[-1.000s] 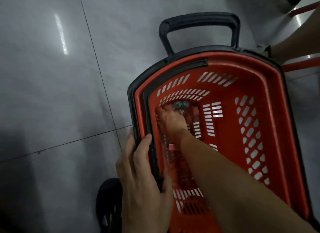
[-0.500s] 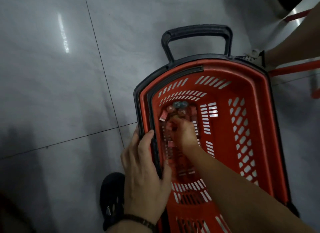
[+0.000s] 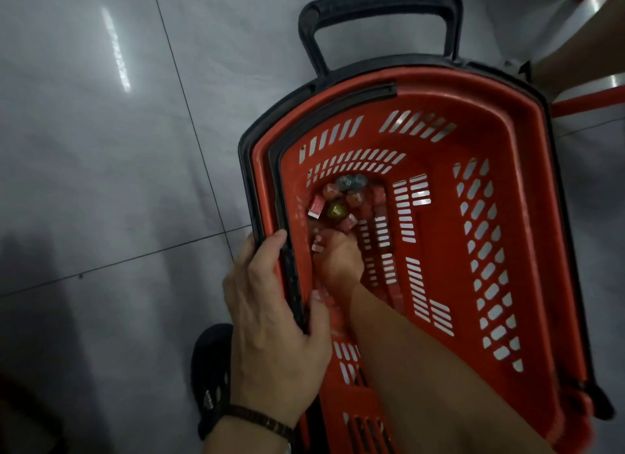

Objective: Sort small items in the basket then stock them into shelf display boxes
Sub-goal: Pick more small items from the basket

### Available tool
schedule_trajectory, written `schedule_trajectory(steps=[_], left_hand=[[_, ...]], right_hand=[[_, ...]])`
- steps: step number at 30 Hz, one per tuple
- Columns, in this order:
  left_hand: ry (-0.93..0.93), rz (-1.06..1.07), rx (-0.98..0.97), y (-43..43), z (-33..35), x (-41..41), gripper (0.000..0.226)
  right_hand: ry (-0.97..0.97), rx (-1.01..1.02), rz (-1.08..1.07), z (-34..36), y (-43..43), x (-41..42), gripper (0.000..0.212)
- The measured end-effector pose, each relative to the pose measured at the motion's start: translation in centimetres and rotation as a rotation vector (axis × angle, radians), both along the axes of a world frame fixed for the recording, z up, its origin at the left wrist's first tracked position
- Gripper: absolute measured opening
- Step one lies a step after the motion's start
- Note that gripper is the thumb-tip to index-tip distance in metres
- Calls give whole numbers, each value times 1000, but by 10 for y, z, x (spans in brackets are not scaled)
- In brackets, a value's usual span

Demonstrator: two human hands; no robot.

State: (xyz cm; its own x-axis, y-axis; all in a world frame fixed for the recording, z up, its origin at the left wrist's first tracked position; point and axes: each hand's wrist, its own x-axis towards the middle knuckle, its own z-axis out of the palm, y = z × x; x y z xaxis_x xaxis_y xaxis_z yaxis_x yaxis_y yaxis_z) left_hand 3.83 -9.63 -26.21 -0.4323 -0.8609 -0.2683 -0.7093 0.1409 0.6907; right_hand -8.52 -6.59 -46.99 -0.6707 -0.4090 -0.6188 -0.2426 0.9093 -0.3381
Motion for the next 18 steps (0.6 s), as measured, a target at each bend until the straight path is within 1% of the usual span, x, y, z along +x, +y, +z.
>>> schedule_trajectory(steps=[2,4,7,9,11,13,15,16,17,18], left_hand=[[0,-1,14,2,-2,0,91],[2,-1,17,1,-3,1,92],[-7,-18,15,-1,-4,2,87],[-43,-20,29,-2,0,3,82],[-4,76,85,-1,19,3,75],[92,203,101,-1,50,4,63],[130,277,136,1,88,5,43],[163,328,234,-2,119,2,32],[218,392,405,-5,148,-1,24],[308,457,600,-9,183,-4,21]], right_hand=[[93,33,65,-7,-2,6,24],[92,24,81,-9,-1,5,24],[62,-56,15,1,4,-6,18],[46,-113,-58,30,10,-12,14],[8,-170,-137,78,18,-15,13],[-87,-280,-220,150,24,-13,1],[-158,-376,-251,226,27,-10,12],[-187,-413,-240,274,25,-8,13],[-213,-441,-221,317,23,-5,13],[-223,-466,-195,365,20,-3,13]])
